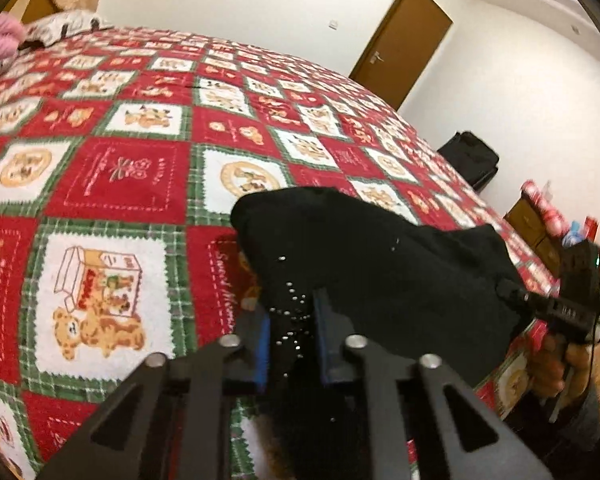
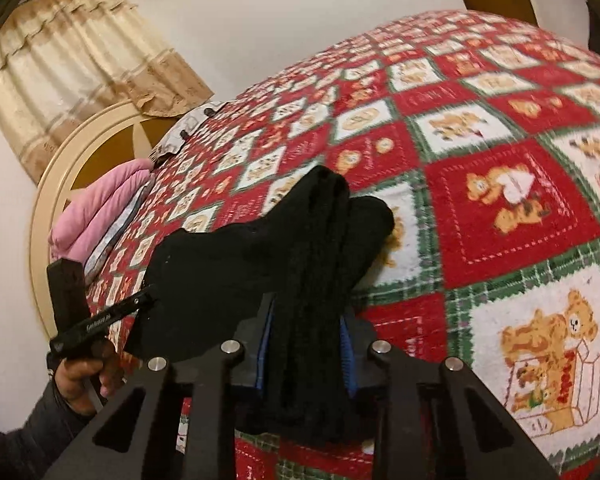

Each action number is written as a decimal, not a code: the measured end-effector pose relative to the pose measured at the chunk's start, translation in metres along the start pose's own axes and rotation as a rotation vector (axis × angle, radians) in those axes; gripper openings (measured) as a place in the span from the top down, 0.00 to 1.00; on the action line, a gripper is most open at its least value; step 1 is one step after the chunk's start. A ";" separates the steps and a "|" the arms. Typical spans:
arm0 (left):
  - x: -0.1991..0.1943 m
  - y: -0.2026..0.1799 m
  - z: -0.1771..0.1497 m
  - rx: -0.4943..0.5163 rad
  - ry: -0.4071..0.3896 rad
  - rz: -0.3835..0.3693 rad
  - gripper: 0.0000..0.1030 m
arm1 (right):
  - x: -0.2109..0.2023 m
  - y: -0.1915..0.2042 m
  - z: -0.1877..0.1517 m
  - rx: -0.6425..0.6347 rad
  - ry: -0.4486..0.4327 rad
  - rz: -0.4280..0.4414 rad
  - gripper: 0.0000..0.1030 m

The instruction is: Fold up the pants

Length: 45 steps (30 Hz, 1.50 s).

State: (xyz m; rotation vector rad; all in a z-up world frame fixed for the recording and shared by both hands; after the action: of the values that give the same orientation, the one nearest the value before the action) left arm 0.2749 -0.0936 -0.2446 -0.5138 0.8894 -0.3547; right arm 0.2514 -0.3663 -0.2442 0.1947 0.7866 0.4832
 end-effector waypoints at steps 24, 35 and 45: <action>-0.134 0.084 0.104 -0.032 -0.270 0.160 0.89 | 0.128 0.155 0.135 -0.235 0.025 0.221 0.75; -0.162 0.178 0.139 -0.117 -0.350 0.323 0.89 | 0.243 0.245 0.172 -0.316 0.128 0.322 0.75; -0.151 0.216 0.130 -0.148 -0.329 0.373 0.89 | 0.291 0.250 0.172 -0.338 0.202 0.304 0.75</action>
State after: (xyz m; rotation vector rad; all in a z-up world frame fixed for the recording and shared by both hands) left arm 0.3097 0.1950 -0.2008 -0.5121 0.6745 0.1354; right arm 0.4649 -0.0046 -0.2227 -0.0523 0.8632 0.9256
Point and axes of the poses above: each gripper's, at about its wrist camera, not at the fingertips, and x roughly the way its jaws point, y to its left, z to its top, the point moved 8 cm from there along x, roughly the way its jaws point, and after that the axes turned 13 degrees about -x, right-handed, at the moved point
